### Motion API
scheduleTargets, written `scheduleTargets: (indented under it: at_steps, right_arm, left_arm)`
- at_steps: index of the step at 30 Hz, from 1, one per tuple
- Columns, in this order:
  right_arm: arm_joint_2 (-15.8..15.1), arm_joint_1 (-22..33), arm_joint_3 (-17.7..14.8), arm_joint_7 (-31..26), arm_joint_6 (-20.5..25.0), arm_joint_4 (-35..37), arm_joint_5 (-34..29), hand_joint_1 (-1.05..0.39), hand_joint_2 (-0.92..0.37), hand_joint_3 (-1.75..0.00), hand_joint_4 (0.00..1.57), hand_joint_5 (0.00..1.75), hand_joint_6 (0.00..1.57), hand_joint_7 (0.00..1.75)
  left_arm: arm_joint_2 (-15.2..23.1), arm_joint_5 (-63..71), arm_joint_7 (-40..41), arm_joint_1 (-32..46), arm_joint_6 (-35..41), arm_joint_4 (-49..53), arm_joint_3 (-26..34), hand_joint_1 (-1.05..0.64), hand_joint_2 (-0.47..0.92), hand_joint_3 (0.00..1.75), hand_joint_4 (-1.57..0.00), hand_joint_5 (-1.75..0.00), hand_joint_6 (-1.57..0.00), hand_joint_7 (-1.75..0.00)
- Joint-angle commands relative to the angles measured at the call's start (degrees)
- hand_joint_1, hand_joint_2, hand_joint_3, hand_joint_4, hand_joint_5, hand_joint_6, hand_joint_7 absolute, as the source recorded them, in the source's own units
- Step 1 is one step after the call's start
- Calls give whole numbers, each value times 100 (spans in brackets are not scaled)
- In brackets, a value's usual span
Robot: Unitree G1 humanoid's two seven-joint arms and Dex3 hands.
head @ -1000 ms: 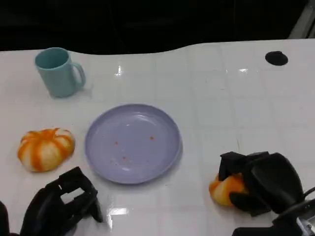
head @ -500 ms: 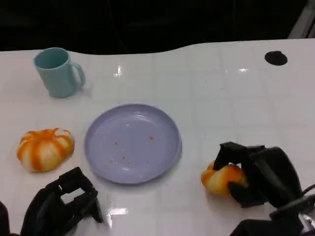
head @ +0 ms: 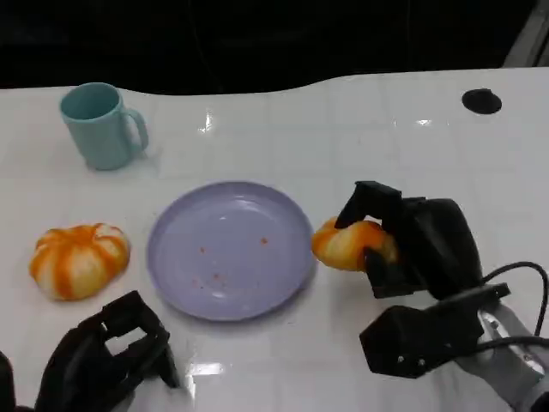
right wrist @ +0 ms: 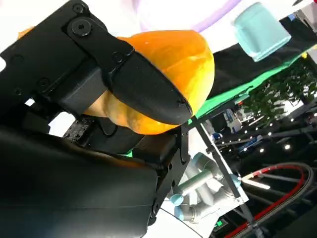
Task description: Grasp the bread from the table and place it into the plate.
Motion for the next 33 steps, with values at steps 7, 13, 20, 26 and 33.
scheduleTargets:
  at_steps: [7, 13, 20, 26, 33]
  right_arm:
    - [390, -831, 23, -448, -426, 1024, 76, -85, -51, -174, 150, 175, 112, 175]
    - [568, -1017, 119, -555, -587, 1276, 61, -73, -45, -175, 140, 175, 103, 175]
    - [828, -1152, 171, -635, -768, 1538, 108, -58, -33, -175, 126, 175, 92, 175]
    - [1053, -1231, 147, -627, -938, 1722, 213, -47, -24, -175, 120, 175, 89, 175]
    - [1407, -1326, 150, -380, -1195, 2119, 407, -39, -19, -175, 111, 175, 84, 175]
  left_arm:
    - [113, 61, 30, 93, 106, 183, 33, -52, 92, 14, -79, -170, -72, -142]
    - [110, 72, 54, 113, 128, 158, 31, -51, 92, 13, -78, -168, -72, -140]
    - [113, 73, 46, 95, 137, 191, 38, -51, 92, 13, -79, -167, -73, -138]
    - [112, 68, 29, 78, 137, 219, 41, -51, 92, 15, -80, -166, -72, -138]
    - [102, 67, 10, 87, 93, 206, 39, -51, 92, 15, -80, -166, -73, -139]
